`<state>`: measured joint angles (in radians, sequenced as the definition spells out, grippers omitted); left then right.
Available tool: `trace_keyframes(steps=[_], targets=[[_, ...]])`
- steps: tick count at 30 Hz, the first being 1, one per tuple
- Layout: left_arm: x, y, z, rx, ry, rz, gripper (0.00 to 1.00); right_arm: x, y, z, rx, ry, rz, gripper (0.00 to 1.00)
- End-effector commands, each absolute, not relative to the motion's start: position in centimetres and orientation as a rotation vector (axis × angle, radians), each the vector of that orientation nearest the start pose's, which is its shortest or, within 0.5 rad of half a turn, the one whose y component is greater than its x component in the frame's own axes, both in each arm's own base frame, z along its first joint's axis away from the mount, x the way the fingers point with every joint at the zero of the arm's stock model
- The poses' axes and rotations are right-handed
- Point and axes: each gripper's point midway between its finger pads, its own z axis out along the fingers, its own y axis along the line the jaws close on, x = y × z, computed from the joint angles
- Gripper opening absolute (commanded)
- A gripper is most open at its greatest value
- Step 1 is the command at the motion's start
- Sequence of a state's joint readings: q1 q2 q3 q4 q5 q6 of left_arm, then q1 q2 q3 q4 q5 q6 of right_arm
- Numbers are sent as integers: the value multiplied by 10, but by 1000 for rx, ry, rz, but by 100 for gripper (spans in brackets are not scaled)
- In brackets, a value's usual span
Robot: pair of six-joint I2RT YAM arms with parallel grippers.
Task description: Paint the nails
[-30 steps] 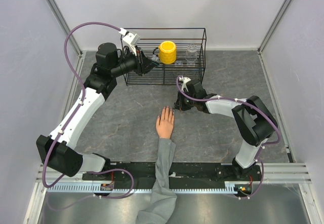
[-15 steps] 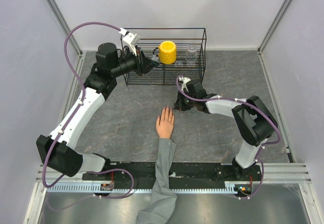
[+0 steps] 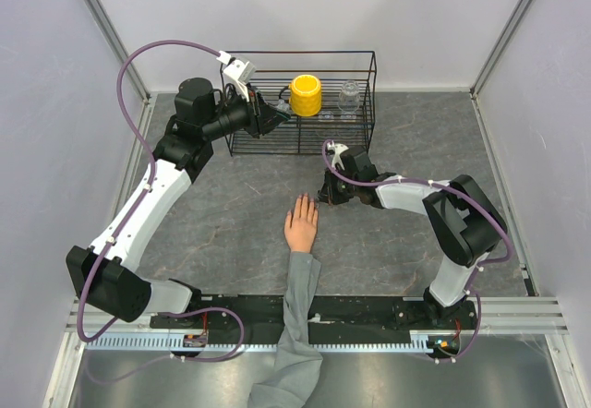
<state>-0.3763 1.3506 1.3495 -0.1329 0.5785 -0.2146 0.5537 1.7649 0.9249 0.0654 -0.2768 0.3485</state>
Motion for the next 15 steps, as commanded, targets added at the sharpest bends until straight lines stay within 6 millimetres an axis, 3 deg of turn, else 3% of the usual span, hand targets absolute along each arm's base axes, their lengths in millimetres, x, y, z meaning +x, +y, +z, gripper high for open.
trace_keyframes(steps=[1, 15], targets=[[347, -250, 384, 566, 1631, -956, 2, 326, 280, 54, -400, 2354, 794, 0], [345, -249, 384, 562, 1629, -957, 2, 326, 282, 58, -398, 2346, 801, 0]])
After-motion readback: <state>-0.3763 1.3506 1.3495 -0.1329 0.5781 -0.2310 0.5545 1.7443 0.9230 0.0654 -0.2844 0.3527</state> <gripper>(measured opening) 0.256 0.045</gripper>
